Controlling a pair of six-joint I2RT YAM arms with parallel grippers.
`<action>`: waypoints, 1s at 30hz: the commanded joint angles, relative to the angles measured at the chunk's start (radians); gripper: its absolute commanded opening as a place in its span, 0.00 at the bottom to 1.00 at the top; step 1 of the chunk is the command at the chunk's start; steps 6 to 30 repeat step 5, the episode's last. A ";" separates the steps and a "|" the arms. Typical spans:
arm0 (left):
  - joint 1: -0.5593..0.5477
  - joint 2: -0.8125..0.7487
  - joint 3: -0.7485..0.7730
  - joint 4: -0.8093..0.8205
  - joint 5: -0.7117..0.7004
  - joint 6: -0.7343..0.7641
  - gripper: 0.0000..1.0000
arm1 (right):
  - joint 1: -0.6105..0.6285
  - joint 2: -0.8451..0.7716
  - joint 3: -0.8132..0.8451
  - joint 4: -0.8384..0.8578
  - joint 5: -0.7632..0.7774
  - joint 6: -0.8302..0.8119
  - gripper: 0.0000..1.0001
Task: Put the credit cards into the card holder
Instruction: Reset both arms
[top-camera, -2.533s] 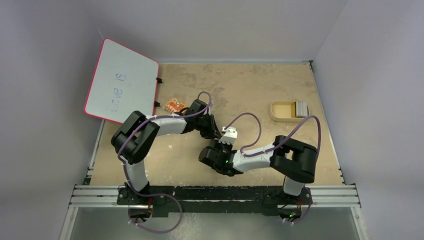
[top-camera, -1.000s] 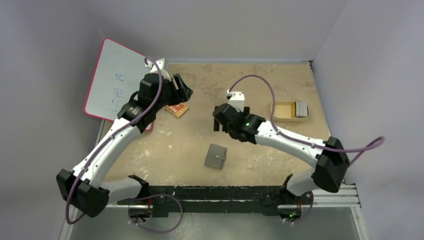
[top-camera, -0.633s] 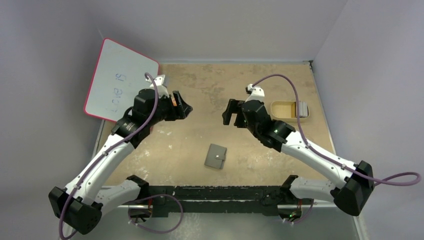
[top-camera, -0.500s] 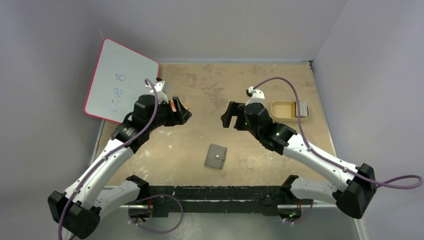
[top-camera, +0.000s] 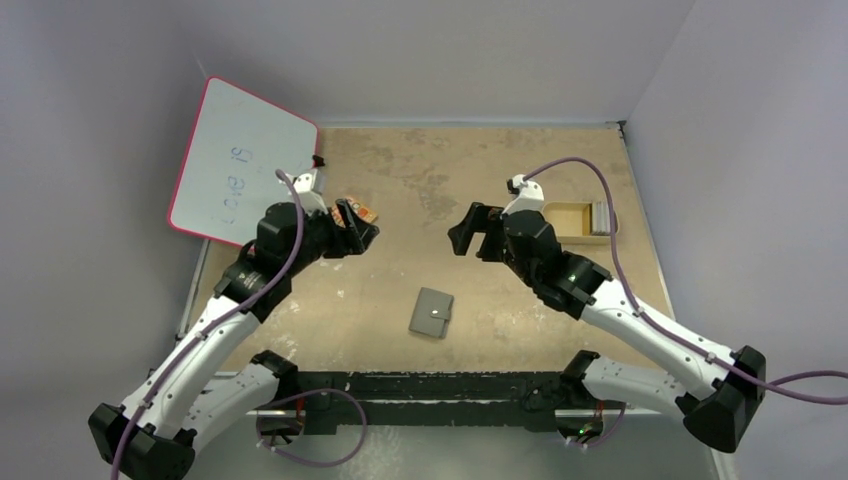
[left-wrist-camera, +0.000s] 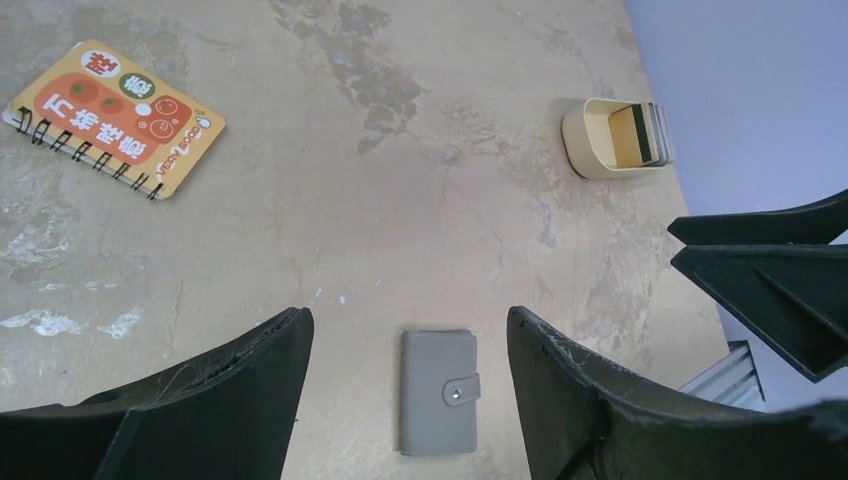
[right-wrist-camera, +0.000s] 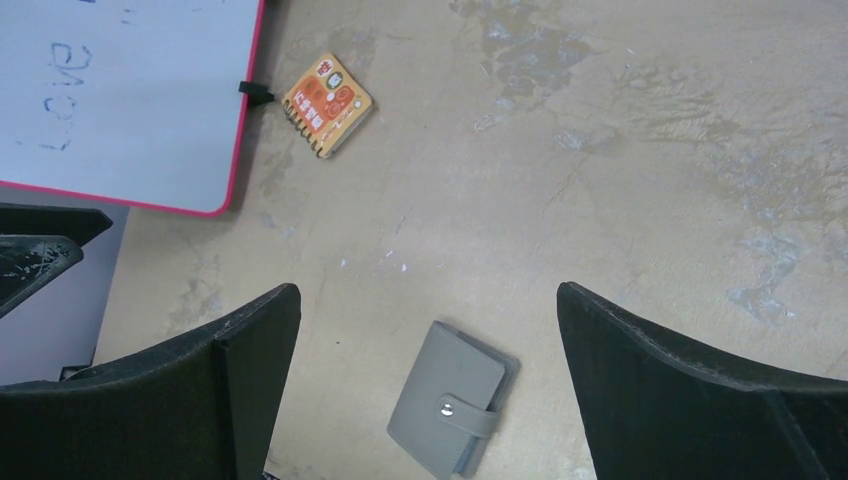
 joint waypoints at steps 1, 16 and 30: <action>0.005 -0.025 0.013 0.041 -0.046 0.023 0.71 | 0.001 -0.024 0.014 0.001 0.031 0.010 0.99; 0.005 -0.025 0.017 0.034 -0.056 0.022 0.73 | 0.001 -0.043 -0.009 0.012 0.040 0.010 0.99; 0.005 -0.025 0.017 0.034 -0.056 0.022 0.73 | 0.001 -0.043 -0.009 0.012 0.040 0.010 0.99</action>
